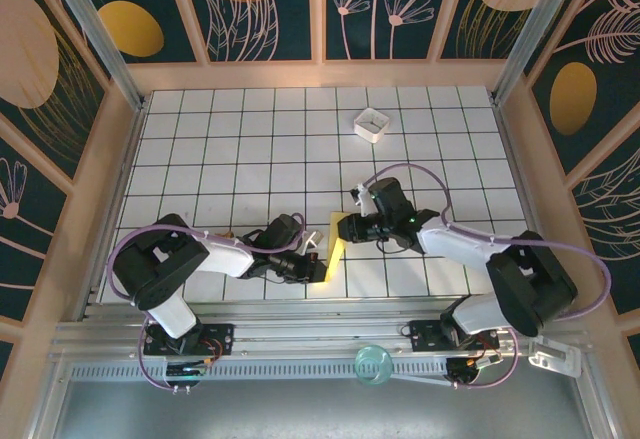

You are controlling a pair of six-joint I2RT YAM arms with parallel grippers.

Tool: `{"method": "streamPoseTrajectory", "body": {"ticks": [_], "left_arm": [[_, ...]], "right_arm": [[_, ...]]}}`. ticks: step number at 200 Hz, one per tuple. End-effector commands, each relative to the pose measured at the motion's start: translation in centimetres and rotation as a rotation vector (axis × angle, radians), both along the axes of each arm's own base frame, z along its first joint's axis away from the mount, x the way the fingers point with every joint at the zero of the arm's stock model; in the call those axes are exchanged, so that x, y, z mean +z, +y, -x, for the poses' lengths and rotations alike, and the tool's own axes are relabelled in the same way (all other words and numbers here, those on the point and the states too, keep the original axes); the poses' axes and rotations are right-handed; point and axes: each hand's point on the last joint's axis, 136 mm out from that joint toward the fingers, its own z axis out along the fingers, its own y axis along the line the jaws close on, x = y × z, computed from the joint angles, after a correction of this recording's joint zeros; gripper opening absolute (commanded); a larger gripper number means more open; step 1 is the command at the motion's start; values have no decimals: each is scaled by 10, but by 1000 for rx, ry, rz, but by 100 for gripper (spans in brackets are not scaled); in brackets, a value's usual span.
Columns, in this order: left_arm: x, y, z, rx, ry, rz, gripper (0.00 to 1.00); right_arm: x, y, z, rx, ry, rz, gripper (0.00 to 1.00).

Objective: Fold a paper plane with a square sheet of paper (pick it up from the middle)
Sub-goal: Perform the fifth fold on the wing at the bottom-center of the table.

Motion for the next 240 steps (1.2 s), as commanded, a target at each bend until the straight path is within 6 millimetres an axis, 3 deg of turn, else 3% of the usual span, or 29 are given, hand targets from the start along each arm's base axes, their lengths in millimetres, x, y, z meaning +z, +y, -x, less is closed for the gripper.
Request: {"method": "streamPoseTrajectory", "body": {"ticks": [1,75,122,162,240], "left_arm": [[2,-4,-1,-11,15,18,6],[-2,-2,-3,-5,13,-8,9],[-6,1,-4,7,11,-35,9],[-6,3,-8,36,7,-53,10],[-7,8,-13,77,-8,-87,19]], "right_arm": [[-2,10,-10,-1,-12,-19,20],[-33,10,-27,-34,39,44,16],[-30,8,-30,-33,60,3,31],[-32,-5,-31,-59,81,-12,36],[-47,-10,-24,-65,116,-16,41]]}}
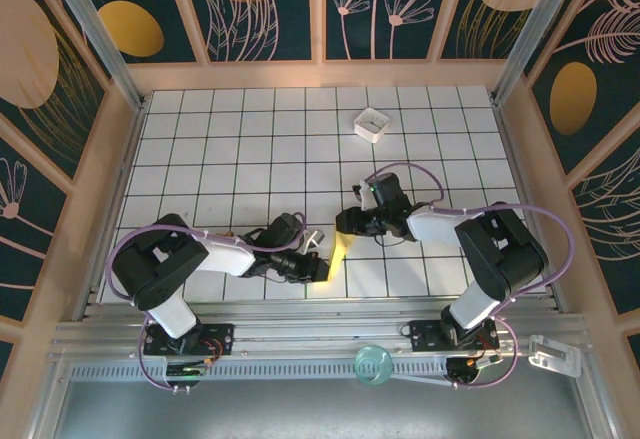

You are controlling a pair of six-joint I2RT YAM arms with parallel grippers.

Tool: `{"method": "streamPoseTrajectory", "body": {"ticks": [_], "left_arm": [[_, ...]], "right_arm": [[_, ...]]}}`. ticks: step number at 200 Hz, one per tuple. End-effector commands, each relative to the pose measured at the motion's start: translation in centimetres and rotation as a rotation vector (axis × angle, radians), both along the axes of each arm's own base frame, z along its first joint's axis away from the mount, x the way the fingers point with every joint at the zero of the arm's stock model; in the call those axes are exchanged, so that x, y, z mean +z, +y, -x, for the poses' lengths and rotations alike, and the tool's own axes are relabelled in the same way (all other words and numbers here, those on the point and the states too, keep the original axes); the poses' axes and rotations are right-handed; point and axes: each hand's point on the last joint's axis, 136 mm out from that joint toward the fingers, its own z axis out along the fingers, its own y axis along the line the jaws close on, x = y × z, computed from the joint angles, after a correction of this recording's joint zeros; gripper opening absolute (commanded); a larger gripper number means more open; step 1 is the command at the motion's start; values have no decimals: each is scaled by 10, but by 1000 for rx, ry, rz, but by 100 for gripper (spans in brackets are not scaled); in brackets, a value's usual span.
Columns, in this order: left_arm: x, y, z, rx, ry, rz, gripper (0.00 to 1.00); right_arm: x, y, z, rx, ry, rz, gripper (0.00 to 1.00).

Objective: Fold a paper plane with a square sheet of paper (pick it up from the middle)
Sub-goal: Perform the fifth fold on the wing at the bottom-center of the table.

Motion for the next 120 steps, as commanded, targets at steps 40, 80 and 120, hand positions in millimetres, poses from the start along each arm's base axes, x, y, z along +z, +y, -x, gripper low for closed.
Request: {"method": "streamPoseTrajectory", "body": {"ticks": [40,80,120], "left_arm": [[-7,14,-16,93,-44,-101,26],[7,20,-34,123,-170,-139,39],[52,-5,-49,145,-255,37,42]], "right_arm": [[-11,-13,3,-24,12,-18,41],[-11,-15,0,-33,3,-29,40],[-13,-16,0,-41,3,-36,40]]}}
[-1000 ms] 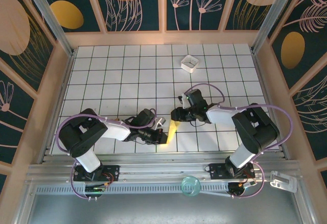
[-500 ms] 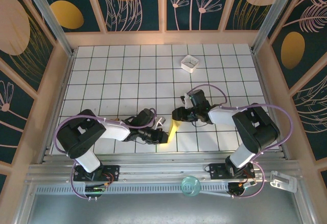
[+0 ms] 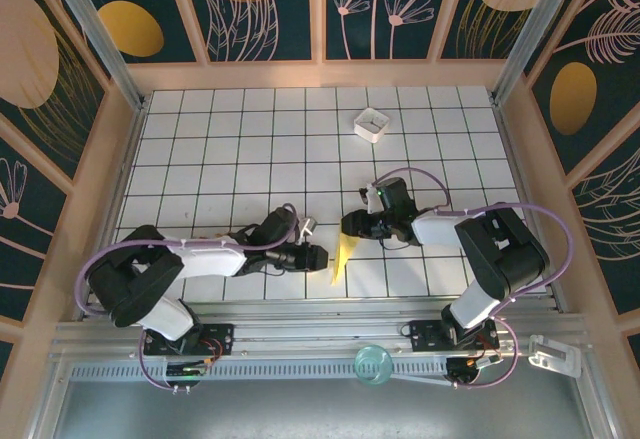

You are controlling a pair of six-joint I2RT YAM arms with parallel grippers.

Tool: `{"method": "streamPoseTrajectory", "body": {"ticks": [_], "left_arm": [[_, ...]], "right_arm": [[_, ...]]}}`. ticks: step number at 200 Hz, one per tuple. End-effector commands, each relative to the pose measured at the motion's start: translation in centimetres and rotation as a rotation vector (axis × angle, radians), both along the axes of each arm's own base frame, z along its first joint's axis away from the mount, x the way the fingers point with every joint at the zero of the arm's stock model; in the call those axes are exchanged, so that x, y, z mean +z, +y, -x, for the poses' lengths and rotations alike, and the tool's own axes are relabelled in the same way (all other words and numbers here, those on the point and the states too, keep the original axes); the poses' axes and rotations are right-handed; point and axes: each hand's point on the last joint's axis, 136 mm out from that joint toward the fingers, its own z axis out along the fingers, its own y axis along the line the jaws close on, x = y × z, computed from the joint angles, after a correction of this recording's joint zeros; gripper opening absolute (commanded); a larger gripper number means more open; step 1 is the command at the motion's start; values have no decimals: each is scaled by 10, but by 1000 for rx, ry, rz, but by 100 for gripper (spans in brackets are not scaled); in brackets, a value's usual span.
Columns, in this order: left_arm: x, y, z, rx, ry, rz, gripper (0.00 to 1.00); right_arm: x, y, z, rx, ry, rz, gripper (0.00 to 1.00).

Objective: Fold a paper plane with a square sheet of paper (pick it up from the middle)
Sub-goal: Perform the fifth fold on the wing at the bottom-center of the table.

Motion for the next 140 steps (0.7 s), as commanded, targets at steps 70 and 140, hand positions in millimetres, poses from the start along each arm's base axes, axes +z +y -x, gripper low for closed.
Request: {"method": "streamPoseTrajectory", "body": {"ticks": [70,140], "left_arm": [[30,-39,-21,-21,-59,145,31],[11,-47,-23,-38,-38,114,27]], "right_arm": [[-4,-4,1,-18,9,-11,40],[-1,-3,1,-16,5,-11,40]]}}
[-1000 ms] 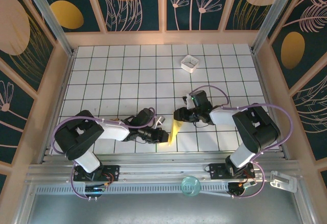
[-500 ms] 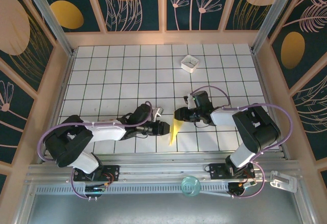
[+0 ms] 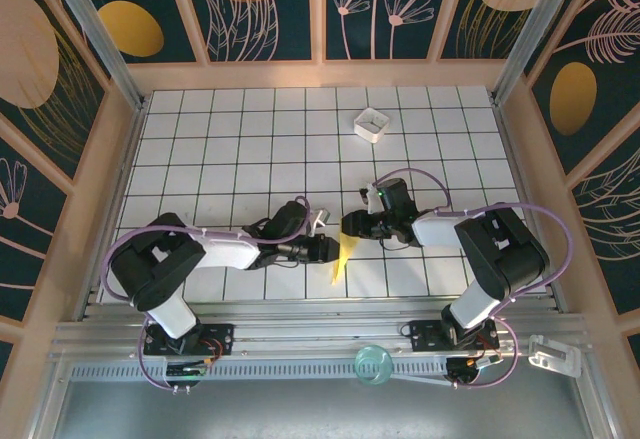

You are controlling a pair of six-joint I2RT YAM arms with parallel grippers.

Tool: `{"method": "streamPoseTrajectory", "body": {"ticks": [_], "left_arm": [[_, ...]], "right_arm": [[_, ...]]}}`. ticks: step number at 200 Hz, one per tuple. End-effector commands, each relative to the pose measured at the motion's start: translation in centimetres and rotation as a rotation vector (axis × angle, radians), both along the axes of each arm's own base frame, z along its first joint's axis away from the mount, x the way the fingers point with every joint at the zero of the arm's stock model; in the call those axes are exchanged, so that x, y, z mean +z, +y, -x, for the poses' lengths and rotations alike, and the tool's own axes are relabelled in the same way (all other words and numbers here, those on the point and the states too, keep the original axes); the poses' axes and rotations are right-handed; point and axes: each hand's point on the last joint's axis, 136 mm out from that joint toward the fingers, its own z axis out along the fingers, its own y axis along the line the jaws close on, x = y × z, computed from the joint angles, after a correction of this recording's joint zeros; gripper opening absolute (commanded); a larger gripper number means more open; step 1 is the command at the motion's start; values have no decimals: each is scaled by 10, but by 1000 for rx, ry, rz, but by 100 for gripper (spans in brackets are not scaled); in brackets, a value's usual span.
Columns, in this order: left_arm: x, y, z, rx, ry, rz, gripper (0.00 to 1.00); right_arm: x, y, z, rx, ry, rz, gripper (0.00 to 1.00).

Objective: Fold a paper plane with a square sheet of paper (pick it up from the middle)
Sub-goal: Perform the fifth fold on the wing at the bottom-center of the table.

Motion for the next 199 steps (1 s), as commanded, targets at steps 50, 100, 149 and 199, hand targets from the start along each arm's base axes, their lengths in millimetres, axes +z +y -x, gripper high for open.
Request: {"method": "streamPoseTrajectory", "body": {"ticks": [50,100,149,199], "left_arm": [[6,-22,-4,-35,1,75,23],[-7,-20,-9,-8,-1,37,9],[-9,-8,-16,39,24,60,0],[-12,7,-21,65,46,50,0]], "right_arm": [[-3,-3,1,-16,18,-5,40],[5,-1,-3,-5,1,-9,40],[53,1,-6,59,-110,-78,42],[72,5,4,91,-161,-126,41]]}}
